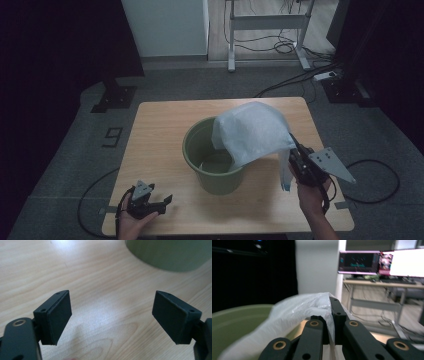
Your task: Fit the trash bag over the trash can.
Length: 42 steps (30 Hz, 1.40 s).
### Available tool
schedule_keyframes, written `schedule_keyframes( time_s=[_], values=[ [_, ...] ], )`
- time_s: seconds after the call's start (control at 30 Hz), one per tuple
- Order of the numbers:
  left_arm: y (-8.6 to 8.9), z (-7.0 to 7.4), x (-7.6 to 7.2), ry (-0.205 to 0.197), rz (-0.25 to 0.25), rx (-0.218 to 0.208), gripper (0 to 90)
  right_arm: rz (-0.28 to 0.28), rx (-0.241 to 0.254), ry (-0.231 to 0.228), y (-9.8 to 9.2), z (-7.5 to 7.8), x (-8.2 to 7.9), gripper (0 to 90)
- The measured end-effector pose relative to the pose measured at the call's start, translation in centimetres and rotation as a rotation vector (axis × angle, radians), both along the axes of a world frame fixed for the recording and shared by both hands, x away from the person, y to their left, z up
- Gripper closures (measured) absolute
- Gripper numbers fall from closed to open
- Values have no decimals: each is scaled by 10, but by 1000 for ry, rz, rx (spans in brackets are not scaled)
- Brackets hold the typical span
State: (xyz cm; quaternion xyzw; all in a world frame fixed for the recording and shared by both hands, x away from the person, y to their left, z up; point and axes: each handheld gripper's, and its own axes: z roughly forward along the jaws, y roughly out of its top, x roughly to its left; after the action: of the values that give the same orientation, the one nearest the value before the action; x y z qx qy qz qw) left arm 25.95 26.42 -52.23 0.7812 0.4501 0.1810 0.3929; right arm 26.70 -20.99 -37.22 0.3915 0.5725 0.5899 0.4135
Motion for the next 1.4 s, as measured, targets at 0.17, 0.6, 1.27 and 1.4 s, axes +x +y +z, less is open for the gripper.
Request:
schedule_keyframes(
  time_s=[0.17,0.6,1.27,1.4],
  values=[
    [-1,12,-4,-27,12,-44,170,84,-19,-36,26,26,4,875],
    [-9,67,-25,-147,49,-109,211,201,-61,52,54,15,17,873],
    [-67,127,-24,-251,-53,-178,226,296,-130,147,97,16,27,865],
    [-70,131,-24,-261,-65,-175,227,317,-143,145,106,20,27,865]
  ],
)
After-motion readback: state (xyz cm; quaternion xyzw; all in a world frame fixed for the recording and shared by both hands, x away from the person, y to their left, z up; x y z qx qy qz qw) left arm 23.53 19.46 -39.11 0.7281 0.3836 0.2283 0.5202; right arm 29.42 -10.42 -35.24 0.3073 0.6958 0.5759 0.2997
